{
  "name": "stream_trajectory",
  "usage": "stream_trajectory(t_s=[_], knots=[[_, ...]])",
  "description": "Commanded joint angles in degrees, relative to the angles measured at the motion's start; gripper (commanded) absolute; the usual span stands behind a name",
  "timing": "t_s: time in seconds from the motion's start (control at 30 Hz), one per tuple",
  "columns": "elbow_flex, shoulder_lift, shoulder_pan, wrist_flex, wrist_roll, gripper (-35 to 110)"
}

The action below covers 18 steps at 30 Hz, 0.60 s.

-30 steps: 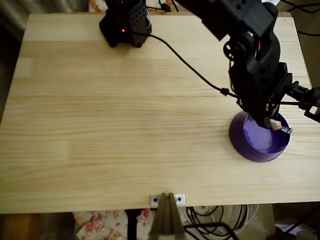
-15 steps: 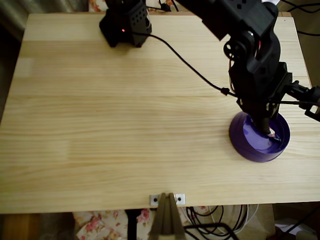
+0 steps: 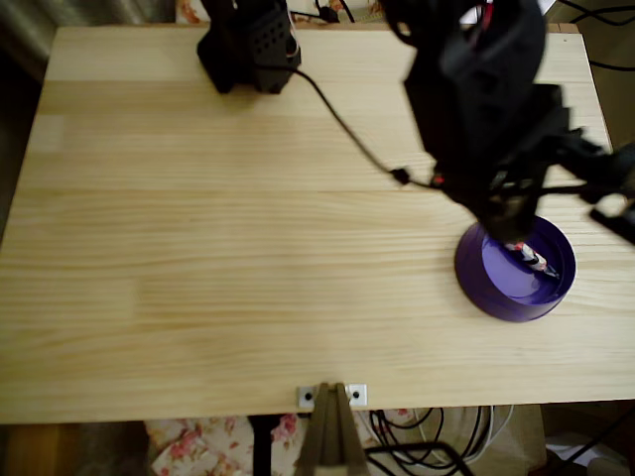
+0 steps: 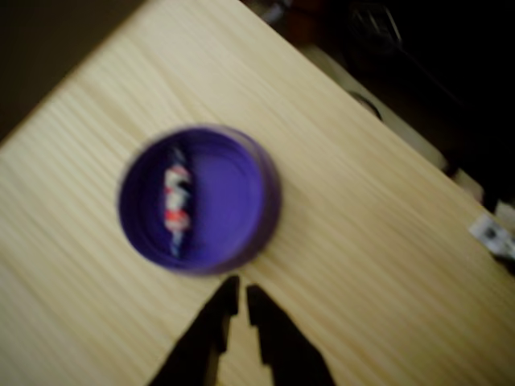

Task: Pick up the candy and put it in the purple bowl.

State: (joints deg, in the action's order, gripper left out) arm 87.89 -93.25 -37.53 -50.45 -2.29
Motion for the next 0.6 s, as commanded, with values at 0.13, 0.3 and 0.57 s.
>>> stream_trajectory(t_s=[0.13,0.3,0.57], knots=[[18.9,-27.9,2.5,2.8,-0.7,0],[34.0,-47.2,4.3,6.1,1.0,0],[44.9,-66.0,16.0,-0.4,-2.7,0]])
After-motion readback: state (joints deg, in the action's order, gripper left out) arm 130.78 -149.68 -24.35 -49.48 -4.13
